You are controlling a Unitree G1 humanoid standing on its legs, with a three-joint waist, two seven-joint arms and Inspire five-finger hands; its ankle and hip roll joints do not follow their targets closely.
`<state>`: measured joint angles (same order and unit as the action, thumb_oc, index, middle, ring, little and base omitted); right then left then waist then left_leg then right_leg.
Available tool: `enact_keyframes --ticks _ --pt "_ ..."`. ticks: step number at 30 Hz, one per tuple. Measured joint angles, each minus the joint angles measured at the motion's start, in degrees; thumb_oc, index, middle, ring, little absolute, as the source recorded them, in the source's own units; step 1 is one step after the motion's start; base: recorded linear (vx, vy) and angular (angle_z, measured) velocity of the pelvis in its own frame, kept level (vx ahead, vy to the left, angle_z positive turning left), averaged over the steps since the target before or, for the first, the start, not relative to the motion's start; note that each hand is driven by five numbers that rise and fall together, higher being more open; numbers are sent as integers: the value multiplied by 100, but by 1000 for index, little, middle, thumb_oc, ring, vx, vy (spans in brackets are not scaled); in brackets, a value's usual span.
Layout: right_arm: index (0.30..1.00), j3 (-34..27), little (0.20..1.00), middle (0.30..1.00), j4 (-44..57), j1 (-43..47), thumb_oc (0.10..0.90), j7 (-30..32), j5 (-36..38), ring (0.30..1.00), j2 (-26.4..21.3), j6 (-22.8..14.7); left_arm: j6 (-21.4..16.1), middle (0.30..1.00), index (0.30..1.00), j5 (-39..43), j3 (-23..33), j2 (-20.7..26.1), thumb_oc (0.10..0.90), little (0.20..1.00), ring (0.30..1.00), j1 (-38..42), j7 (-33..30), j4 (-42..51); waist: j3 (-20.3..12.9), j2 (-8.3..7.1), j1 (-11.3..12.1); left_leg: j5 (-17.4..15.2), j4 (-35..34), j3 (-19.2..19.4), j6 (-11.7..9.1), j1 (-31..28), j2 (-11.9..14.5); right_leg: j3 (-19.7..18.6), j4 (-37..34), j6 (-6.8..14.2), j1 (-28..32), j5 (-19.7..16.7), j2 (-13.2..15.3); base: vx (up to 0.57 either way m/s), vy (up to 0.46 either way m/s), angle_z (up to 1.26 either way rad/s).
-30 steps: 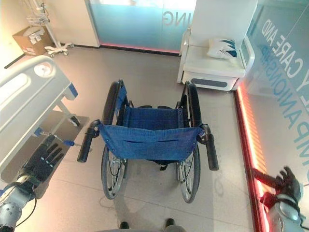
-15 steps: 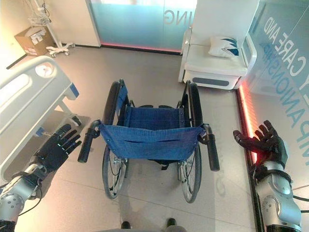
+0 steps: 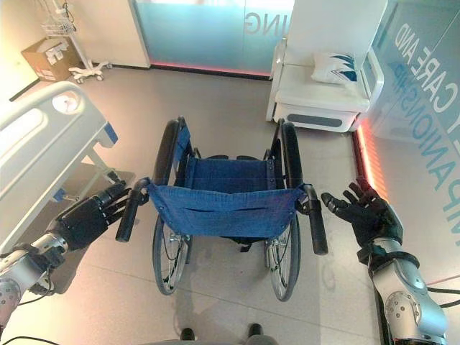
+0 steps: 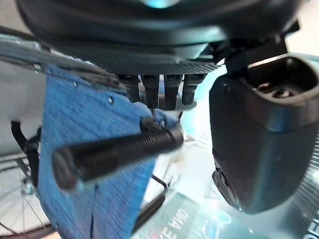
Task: Push the wheelchair next to the bed
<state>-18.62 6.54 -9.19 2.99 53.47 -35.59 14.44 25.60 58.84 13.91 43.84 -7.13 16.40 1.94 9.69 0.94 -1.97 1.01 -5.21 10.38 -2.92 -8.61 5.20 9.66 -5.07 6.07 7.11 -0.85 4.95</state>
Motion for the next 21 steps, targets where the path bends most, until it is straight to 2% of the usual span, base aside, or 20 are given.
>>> enact_keyframes --ticks 6,10,15,21 --pt "900 361 900 900 480 -1 800 -426 132 900 -533 36 0 900 900 3 -1 0 800 900 900 0 -32 91 -1 -1 -1 0 0 -10 0 0 3 22 0 0 3 0 -2 5 -4 0" --pt "900 420 900 900 562 -12 800 -522 -263 900 -853 206 1 900 900 56 -1 61 800 900 900 -22 -122 92 -2 -4 46 0 0 -21 0 5 0 31 0 0 2 0 0 8 -1 1" --pt "900 560 900 900 560 -12 800 -571 -402 900 -900 311 0 900 900 186 -4 188 800 900 900 -169 -259 92 -3 -7 75 0 1 -22 0 2 3 34 0 0 4 0 -4 13 -3 0" --pt "900 830 900 900 489 -26 800 -560 -1523 900 -1161 597 -1 900 900 274 -13 191 800 900 900 -176 -328 95 -2 -17 117 1 1 -21 -1 -10 2 38 0 0 14 0 -2 0 0 0"
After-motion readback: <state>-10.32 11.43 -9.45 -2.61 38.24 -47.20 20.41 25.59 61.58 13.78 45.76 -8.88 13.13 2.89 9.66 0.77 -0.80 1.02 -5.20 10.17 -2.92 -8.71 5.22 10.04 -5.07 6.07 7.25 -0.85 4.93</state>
